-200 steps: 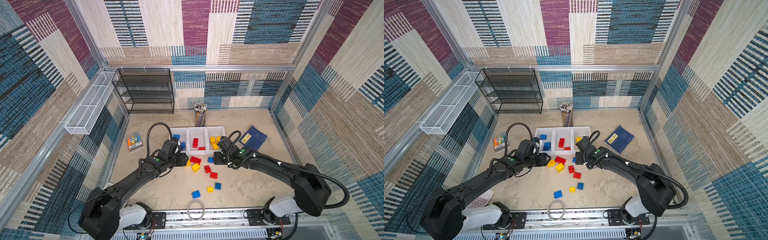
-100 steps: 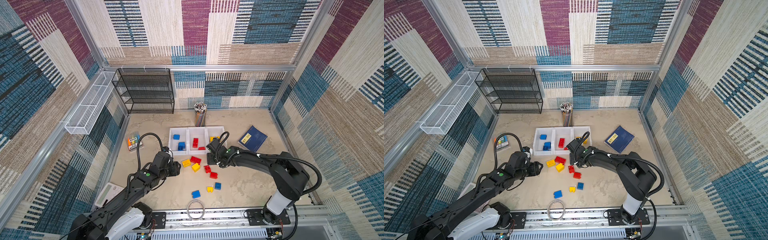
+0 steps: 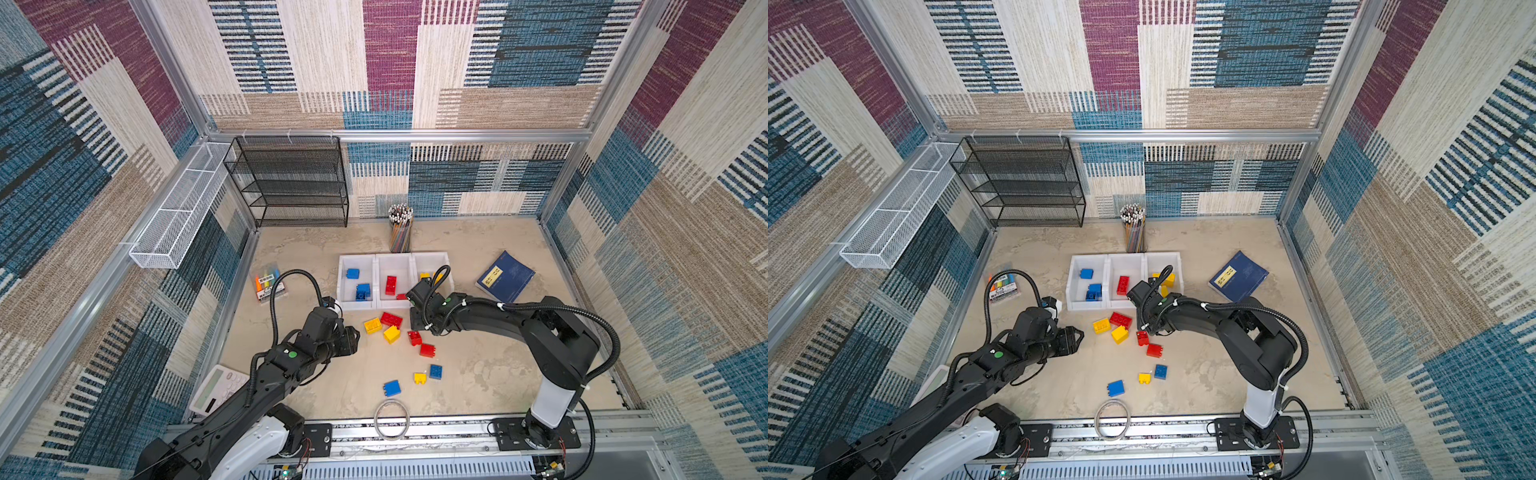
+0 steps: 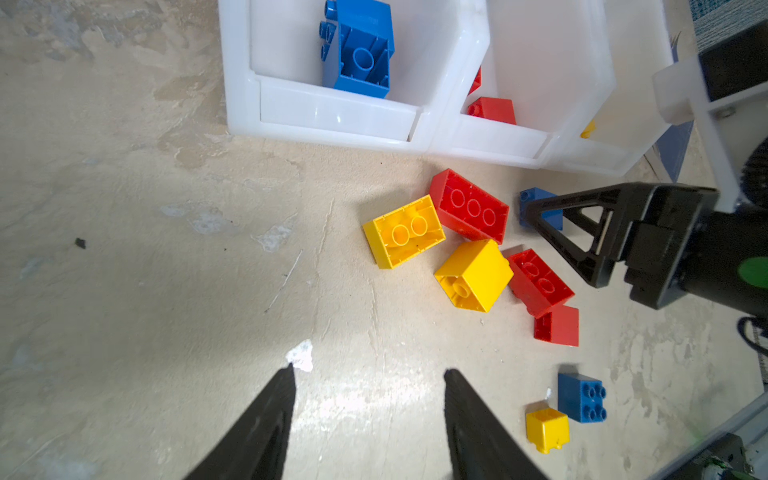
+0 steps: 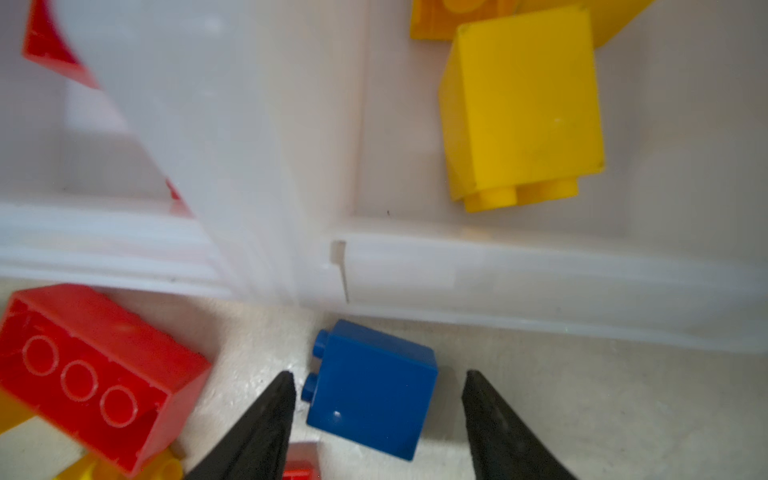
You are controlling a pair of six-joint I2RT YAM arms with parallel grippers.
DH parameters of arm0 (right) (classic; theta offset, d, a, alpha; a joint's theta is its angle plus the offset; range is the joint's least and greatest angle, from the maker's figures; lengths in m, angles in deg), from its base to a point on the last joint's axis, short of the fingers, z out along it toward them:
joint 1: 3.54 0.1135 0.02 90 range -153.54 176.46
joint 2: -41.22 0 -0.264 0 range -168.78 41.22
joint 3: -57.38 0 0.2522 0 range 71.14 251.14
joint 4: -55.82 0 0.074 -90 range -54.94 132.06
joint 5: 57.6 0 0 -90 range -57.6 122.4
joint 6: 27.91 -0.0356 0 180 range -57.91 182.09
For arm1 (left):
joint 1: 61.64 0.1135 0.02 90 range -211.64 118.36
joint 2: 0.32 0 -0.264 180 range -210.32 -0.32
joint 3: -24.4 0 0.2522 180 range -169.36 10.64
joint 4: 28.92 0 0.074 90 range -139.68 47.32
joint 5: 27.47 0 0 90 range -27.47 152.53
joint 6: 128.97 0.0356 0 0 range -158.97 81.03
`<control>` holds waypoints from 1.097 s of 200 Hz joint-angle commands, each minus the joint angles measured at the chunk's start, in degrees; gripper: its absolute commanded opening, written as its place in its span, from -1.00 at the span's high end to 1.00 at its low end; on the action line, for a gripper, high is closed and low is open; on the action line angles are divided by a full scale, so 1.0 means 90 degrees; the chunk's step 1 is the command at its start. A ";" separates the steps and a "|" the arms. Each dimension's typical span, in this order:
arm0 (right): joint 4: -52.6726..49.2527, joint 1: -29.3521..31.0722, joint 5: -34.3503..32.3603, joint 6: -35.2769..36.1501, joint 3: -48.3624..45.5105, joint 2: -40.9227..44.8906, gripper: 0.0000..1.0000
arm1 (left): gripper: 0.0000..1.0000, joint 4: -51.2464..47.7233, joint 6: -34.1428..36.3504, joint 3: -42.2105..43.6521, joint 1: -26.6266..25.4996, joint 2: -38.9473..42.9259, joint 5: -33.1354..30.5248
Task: Sort the legos into containers by color
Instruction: 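Grasp a blue brick near the bin with the right gripper while the left gripper withdraws, then reach the right gripper across and drop the blue brick into the blue compartment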
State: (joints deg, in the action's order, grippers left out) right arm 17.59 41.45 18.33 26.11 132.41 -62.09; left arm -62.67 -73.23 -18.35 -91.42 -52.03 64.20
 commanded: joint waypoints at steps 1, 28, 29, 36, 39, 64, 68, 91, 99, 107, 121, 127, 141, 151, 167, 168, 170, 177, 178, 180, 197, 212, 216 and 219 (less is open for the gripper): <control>0.0118 0.0011 -0.0175 -0.0093 0.0038 -0.0076 -0.20 | -0.20 -0.0035 -0.0041 0.0009 -0.0002 0.0012 -0.0020; 0.0116 0.0011 -0.0219 -0.0120 -0.0076 0.0000 -0.08 | -0.20 -0.0060 -0.0040 -0.0001 0.0001 0.0030 -0.0020; 0.0119 0.0011 -0.0222 -0.0121 -0.0083 0.0007 -0.08 | -0.20 -0.0062 -0.0040 -0.0001 -0.0005 0.0031 -0.0020; 0.0111 0.0011 -0.0226 -0.0131 -0.0122 0.0066 -0.05 | -0.20 -0.0073 -0.0038 -0.0008 0.0007 0.0032 -0.0020; 0.0103 0.0011 -0.0225 -0.0132 -0.0141 0.0097 -0.04 | -0.20 -0.0074 -0.0049 -0.0011 -0.0001 0.0039 -0.0020; 0.0130 0.0063 -0.0121 -0.0095 -0.0407 0.0427 0.02 | -0.20 -0.0079 -0.0060 -0.0011 0.0006 0.0032 -0.0058; 0.0117 0.0085 -0.0103 -0.0094 -0.0457 0.0495 0.02 | -0.20 -0.0086 -0.0060 -0.0018 0.0000 0.0032 -0.0059; -0.0080 0.0246 -0.0070 -0.0113 -0.0676 0.0980 0.04 | -0.20 -0.0166 -0.0026 -0.0091 0.0007 0.0042 -0.0093; -0.0159 0.0289 -0.0075 -0.0122 -0.0720 0.1210 0.04 | -0.20 -0.0205 -0.0019 -0.0121 0.0004 0.0043 -0.0107; -0.0192 0.0304 -0.0077 -0.0114 -0.0734 0.1443 0.04 | -0.20 -0.0230 0.0003 -0.0137 0.0003 0.0044 -0.0112; -0.0224 0.0297 -0.0140 -0.0050 -0.0660 0.1780 0.04 | -0.20 -0.0250 0.0004 -0.0148 0.0006 0.0047 -0.0099; -0.0254 0.0299 -0.0205 0.0005 -0.0559 0.1856 0.04 | -0.20 -0.0257 -0.0002 -0.0148 0.0007 0.0042 -0.0084; -0.0317 0.0303 -0.0315 0.0159 -0.0263 0.1957 0.04 | -0.20 -0.0267 -0.0026 -0.0148 0.0003 0.0060 -0.0063; -0.0295 0.0304 -0.0361 0.0354 -0.0030 0.1918 0.04 | -0.20 -0.0293 -0.0049 -0.0148 0.0000 0.0080 -0.0067; -0.0168 0.0285 -0.0273 0.0734 0.0429 0.1669 0.03 | -0.20 -0.0336 -0.0065 -0.0131 0.0004 0.0153 -0.0095; -0.0160 0.0279 -0.0258 0.0760 0.0473 0.1637 0.03 | -0.20 -0.0337 -0.0063 -0.0129 0.0006 0.0156 -0.0101; -0.0149 0.0283 -0.0228 0.0799 0.0559 0.1577 0.03 | -0.20 -0.0345 -0.0068 -0.0124 0.0003 0.0165 -0.0106; -0.0126 0.0270 -0.0109 0.0966 0.0858 0.1362 0.03 | -0.20 -0.0380 -0.0080 -0.0111 -0.0001 0.0211 -0.0122; -0.0120 0.0272 -0.0089 0.0988 0.0907 0.1327 0.03 | -0.21 -0.0388 -0.0075 -0.0110 0.0004 0.0219 -0.0129; -0.0115 0.0274 -0.0056 0.1029 0.0997 0.1258 0.03 | -0.20 -0.0394 -0.0074 -0.0109 0.0007 0.0232 -0.0135; -0.0041 0.0274 0.0264 0.1399 0.1834 0.0624 0.03 | -0.20 -0.0531 -0.0089 -0.0091 0.0007 0.0357 -0.0156; -0.0003 0.0274 0.0505 0.1682 0.2560 -0.0003 0.03 | -0.20 -0.0633 -0.0124 -0.0042 0.0001 0.0478 -0.0157; 0.0012 0.0274 0.0567 0.1752 0.2765 -0.0168 0.03 | -0.20 -0.0666 -0.0136 -0.0024 0.0000 0.0519 -0.0158; 0.0013 0.0274 0.0627 0.1804 0.2918 -0.0291 0.03 | -0.20 -0.0688 -0.0152 -0.0016 0.0000 0.0562 -0.0155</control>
State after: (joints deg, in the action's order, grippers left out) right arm 15.71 43.86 19.60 36.49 151.30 -58.88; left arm -66.43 -73.43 -19.05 -91.42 -48.51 63.96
